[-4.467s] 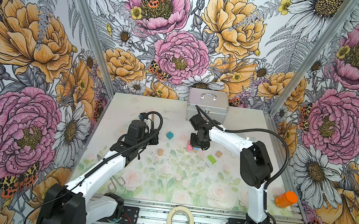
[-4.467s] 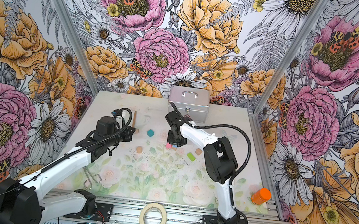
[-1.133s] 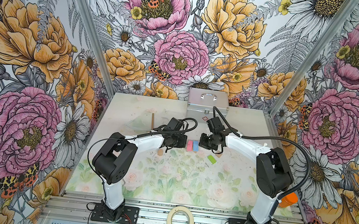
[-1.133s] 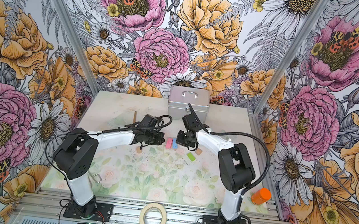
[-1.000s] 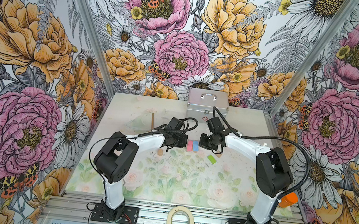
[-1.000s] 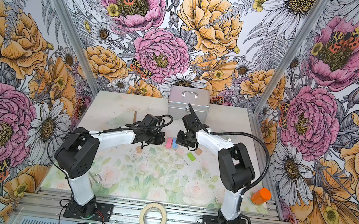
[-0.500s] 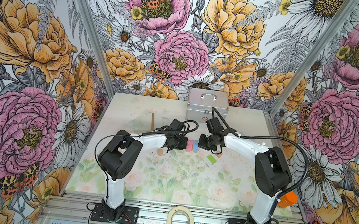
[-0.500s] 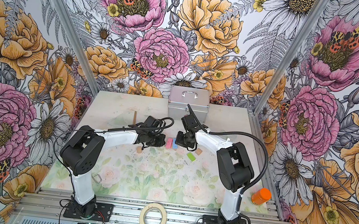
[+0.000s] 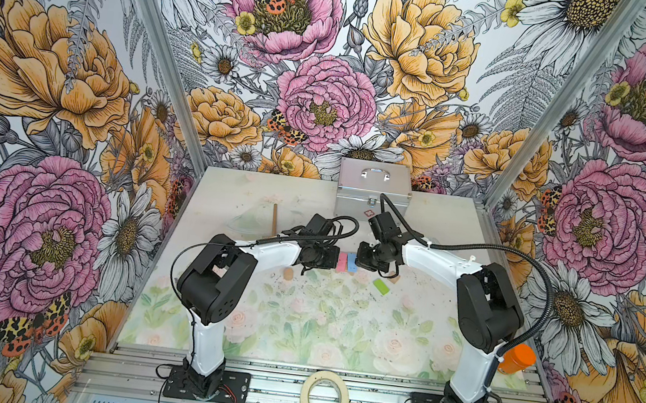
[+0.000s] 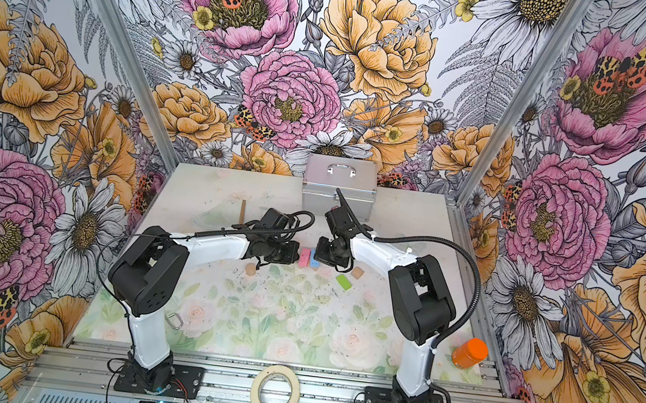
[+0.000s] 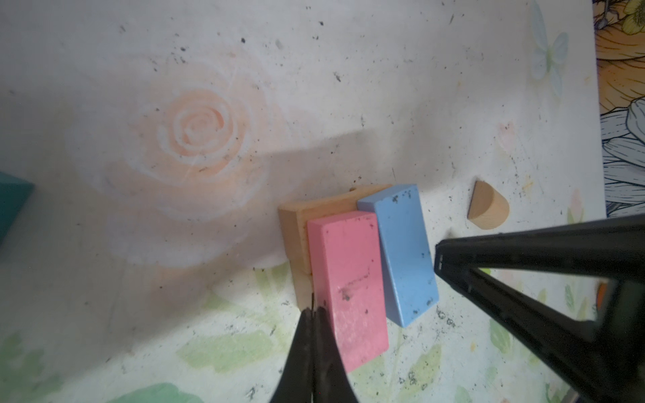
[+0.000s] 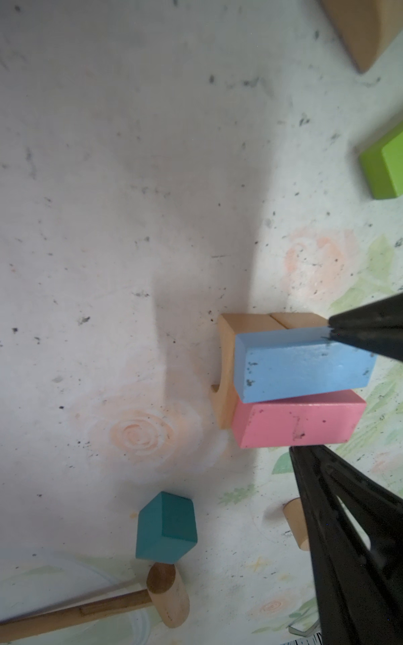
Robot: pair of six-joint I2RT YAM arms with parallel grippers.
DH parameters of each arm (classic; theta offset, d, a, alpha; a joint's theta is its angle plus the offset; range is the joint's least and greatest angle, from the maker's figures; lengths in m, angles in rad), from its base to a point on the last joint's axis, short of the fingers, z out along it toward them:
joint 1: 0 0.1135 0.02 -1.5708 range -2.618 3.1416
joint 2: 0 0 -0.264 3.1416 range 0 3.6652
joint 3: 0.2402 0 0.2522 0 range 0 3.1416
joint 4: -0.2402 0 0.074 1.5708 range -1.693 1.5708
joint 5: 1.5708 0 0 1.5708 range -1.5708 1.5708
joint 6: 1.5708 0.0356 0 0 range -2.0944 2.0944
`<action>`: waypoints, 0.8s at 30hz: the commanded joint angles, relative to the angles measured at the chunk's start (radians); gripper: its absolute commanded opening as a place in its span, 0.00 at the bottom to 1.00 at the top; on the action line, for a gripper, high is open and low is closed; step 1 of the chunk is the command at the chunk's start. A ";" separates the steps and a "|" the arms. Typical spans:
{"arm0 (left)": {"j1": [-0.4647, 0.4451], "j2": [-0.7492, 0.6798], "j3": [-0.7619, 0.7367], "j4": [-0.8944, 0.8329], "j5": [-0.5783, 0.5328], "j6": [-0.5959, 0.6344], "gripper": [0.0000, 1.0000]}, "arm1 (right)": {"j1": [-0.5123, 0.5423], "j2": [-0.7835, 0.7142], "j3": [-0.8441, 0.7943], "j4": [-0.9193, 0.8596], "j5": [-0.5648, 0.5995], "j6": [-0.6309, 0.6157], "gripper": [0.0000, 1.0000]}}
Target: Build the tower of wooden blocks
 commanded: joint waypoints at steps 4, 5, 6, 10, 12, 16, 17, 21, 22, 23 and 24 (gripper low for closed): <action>-0.010 0.005 0.021 -0.002 0.023 0.009 0.00 | 0.008 0.025 0.004 0.029 -0.006 0.012 0.00; -0.010 0.005 0.021 -0.001 0.022 0.009 0.00 | 0.008 0.025 0.003 0.029 -0.006 0.012 0.00; -0.010 0.005 0.022 -0.001 0.023 0.009 0.00 | 0.009 0.025 0.003 0.029 -0.006 0.012 0.00; -0.012 0.006 0.023 0.000 0.022 0.011 0.00 | 0.008 0.025 0.005 0.029 -0.004 0.012 0.00; -0.013 0.005 0.023 0.000 0.022 0.011 0.00 | 0.009 0.026 0.006 0.029 -0.004 0.012 0.00; -0.016 0.005 0.027 -0.001 0.024 0.012 0.00 | 0.008 0.029 0.010 0.029 -0.004 0.012 0.00; -0.017 0.005 0.027 -0.001 0.023 0.012 0.00 | 0.009 0.029 0.010 0.029 -0.004 0.013 0.00; -0.018 0.005 0.029 0.000 0.024 0.012 0.00 | 0.009 0.031 0.012 0.029 -0.003 0.012 0.00; -0.018 0.005 0.030 0.001 0.023 0.012 0.00 | 0.009 0.031 0.013 0.029 -0.003 0.012 0.00; -0.019 0.004 0.029 -0.001 0.025 0.012 0.00 | 0.008 0.031 0.013 0.029 -0.003 0.012 0.00; -0.019 0.005 0.030 -0.001 0.025 0.011 0.00 | 0.009 0.031 0.013 0.029 -0.003 0.012 0.00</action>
